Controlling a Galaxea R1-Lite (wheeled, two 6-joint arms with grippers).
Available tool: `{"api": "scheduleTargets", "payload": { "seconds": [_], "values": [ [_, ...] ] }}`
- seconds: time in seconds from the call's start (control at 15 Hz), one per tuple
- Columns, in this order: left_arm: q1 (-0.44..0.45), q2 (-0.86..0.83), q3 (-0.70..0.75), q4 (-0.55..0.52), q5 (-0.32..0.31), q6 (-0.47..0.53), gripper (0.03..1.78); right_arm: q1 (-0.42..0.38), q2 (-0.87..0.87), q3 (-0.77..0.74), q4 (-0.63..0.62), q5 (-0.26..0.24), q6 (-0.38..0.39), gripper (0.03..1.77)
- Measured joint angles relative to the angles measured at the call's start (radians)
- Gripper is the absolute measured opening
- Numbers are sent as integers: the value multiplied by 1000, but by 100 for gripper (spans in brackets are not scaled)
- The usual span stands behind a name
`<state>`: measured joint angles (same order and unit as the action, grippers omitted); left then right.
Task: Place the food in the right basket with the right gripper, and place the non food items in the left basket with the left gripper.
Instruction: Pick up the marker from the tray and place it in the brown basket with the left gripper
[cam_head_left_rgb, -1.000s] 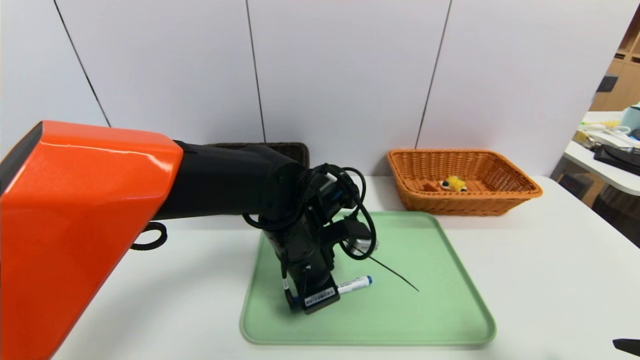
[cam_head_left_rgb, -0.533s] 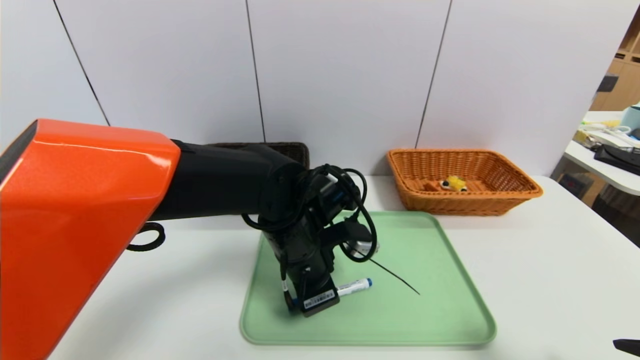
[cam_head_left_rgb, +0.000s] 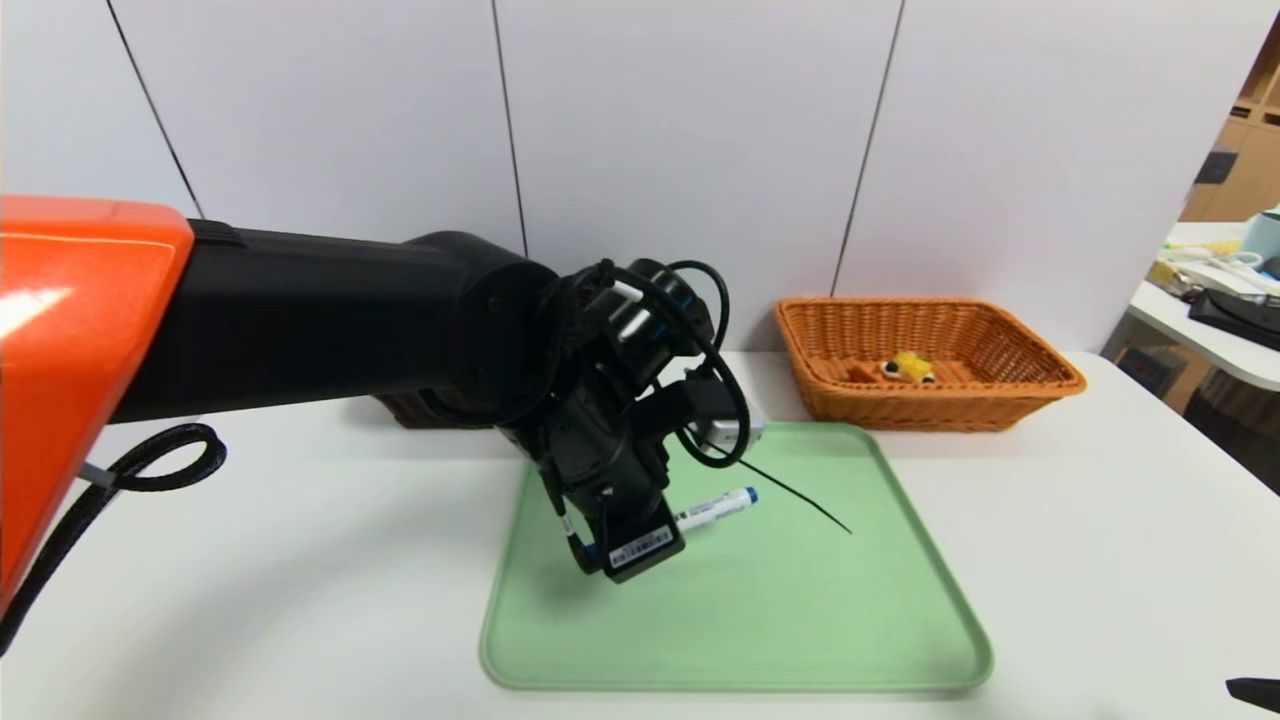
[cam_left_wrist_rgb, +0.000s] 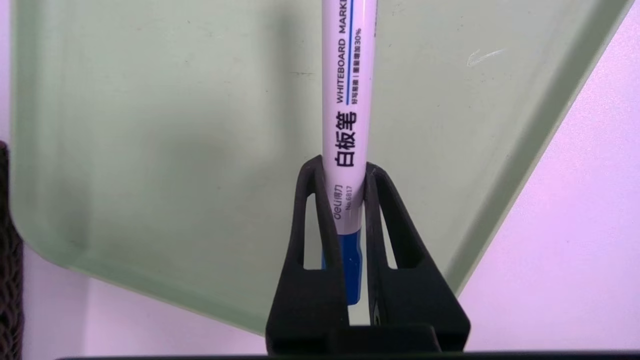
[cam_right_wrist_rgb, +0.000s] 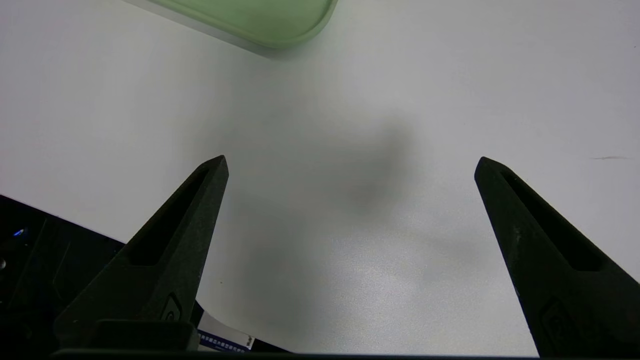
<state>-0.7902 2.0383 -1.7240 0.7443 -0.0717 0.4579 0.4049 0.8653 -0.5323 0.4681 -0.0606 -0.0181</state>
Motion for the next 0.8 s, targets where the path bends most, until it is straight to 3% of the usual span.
{"api": "scheduleTargets", "payload": {
  "seconds": [0.27, 0.8],
  "values": [
    [3, -79, 0, -74, 89, -26, 17, 6, 3, 0, -1, 0, 0, 170],
    [11, -202, 2, -99, 228, -97, 17, 9, 8, -3, -1, -1, -16, 170]
  ]
}}
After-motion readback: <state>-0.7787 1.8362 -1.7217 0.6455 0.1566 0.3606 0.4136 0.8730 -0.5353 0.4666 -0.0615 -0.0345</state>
